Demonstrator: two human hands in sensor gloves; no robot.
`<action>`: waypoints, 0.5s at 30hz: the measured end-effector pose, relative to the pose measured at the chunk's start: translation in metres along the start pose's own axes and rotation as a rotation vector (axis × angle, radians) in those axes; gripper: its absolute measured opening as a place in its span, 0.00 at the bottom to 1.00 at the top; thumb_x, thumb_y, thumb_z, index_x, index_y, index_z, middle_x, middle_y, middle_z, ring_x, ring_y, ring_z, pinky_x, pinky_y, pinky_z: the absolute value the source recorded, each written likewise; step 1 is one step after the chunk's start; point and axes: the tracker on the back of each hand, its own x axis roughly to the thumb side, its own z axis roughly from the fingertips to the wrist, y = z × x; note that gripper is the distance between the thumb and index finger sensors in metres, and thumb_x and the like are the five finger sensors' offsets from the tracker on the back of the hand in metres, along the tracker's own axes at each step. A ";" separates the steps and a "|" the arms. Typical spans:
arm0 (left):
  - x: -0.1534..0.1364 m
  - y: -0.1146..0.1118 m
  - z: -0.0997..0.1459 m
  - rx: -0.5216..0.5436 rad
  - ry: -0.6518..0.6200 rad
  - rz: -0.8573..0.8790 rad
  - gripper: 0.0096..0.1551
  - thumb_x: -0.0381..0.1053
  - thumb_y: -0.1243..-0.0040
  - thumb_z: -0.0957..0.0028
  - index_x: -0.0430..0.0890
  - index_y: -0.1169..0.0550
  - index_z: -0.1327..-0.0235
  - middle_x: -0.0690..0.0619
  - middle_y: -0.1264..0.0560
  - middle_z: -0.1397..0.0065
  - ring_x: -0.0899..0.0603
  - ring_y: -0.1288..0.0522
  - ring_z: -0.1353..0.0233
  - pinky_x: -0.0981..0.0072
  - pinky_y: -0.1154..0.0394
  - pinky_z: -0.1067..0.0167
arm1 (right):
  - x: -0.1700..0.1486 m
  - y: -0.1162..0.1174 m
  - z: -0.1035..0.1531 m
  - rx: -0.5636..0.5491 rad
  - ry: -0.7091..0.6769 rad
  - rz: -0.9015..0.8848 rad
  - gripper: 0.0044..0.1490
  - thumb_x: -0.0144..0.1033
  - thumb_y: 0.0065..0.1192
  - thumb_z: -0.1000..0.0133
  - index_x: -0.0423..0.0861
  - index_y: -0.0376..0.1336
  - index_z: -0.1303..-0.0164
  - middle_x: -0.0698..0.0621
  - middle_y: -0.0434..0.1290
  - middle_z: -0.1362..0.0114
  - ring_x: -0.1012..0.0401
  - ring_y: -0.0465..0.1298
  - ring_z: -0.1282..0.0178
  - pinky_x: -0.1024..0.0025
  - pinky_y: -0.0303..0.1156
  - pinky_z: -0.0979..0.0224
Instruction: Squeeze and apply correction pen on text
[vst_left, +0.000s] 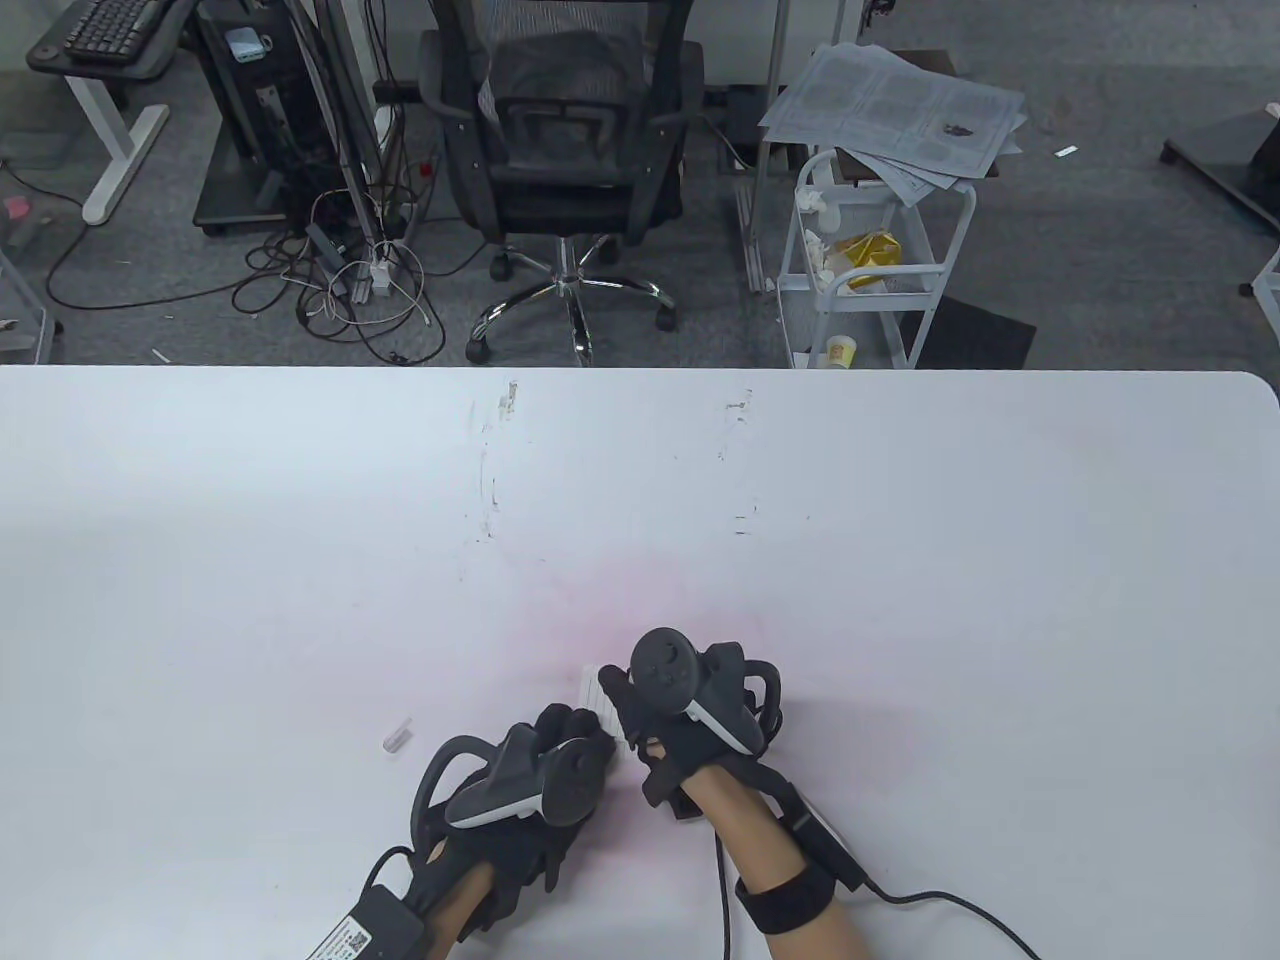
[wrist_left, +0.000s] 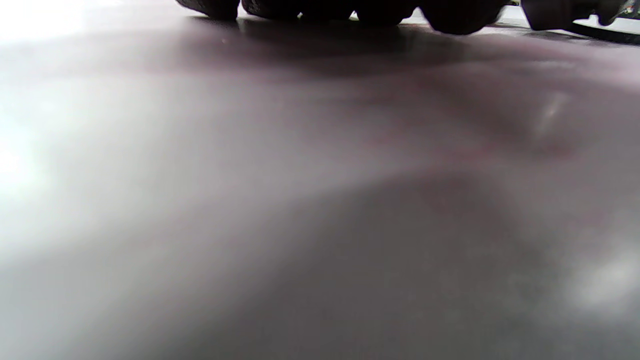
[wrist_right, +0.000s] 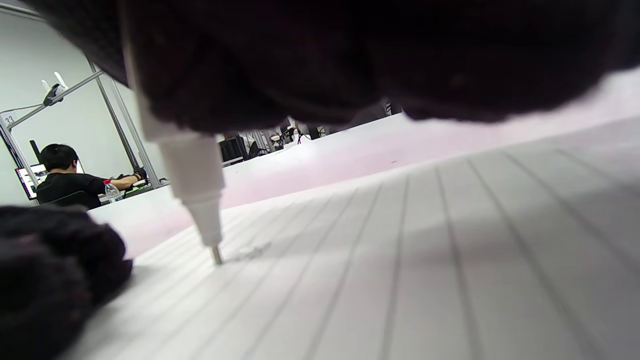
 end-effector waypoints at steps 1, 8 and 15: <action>0.000 0.000 0.000 0.000 0.000 0.000 0.37 0.60 0.53 0.52 0.60 0.45 0.27 0.55 0.52 0.17 0.44 0.50 0.16 0.52 0.44 0.21 | 0.000 0.000 0.000 -0.013 0.004 0.001 0.28 0.58 0.62 0.52 0.44 0.79 0.84 0.51 0.81 0.75 0.55 0.81 0.81 0.51 0.79 0.62; 0.000 0.000 0.000 0.000 0.000 0.000 0.37 0.60 0.53 0.52 0.60 0.45 0.27 0.55 0.52 0.17 0.44 0.50 0.16 0.52 0.44 0.21 | -0.001 -0.001 -0.001 0.001 0.000 0.007 0.28 0.58 0.62 0.52 0.44 0.79 0.84 0.51 0.81 0.75 0.56 0.81 0.82 0.51 0.79 0.62; 0.000 0.000 0.000 0.000 0.000 0.000 0.37 0.60 0.53 0.52 0.59 0.45 0.27 0.55 0.52 0.17 0.44 0.50 0.16 0.52 0.44 0.21 | -0.002 -0.001 -0.001 0.012 0.002 0.010 0.28 0.58 0.62 0.53 0.44 0.79 0.84 0.51 0.81 0.75 0.56 0.81 0.82 0.51 0.79 0.62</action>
